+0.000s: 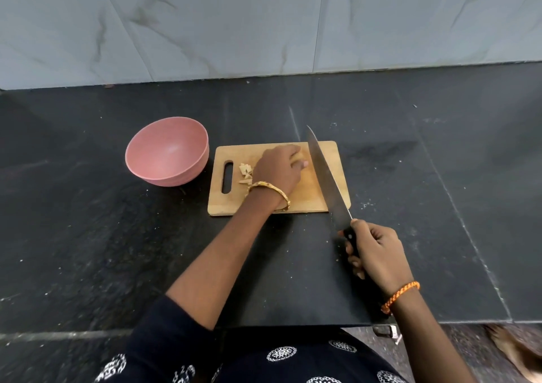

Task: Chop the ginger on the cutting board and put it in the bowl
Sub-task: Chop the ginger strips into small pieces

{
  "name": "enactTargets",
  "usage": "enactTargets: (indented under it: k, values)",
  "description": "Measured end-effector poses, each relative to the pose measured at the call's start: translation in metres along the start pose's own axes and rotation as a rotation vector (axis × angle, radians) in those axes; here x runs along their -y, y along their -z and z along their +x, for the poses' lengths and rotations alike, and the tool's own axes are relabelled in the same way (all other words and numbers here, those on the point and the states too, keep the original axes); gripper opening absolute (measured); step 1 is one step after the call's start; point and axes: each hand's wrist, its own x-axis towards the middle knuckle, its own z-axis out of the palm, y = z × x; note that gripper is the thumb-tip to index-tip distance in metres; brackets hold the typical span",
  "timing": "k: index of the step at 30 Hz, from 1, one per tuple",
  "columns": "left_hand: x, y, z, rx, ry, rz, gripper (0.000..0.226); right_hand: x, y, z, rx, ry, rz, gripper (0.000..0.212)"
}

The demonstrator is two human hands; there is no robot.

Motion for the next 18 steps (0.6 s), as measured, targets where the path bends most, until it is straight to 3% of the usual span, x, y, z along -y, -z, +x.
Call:
enactTargets:
  k: [6,14,18]
  values:
    - [-0.012,-0.023,0.021,-0.085,0.126,0.082,0.04,0.0,0.009,0.008,-0.025,-0.036,0.023,0.042]
    - [0.025,0.022,0.025,-0.295,0.347,-0.43,0.021,0.008,0.016,0.009,-0.053,0.056,-0.341,0.048]
    - [0.036,0.042,0.015,-0.354,0.408,-0.572,0.017,0.023,0.005,0.002,0.007,0.123,-0.482,0.046]
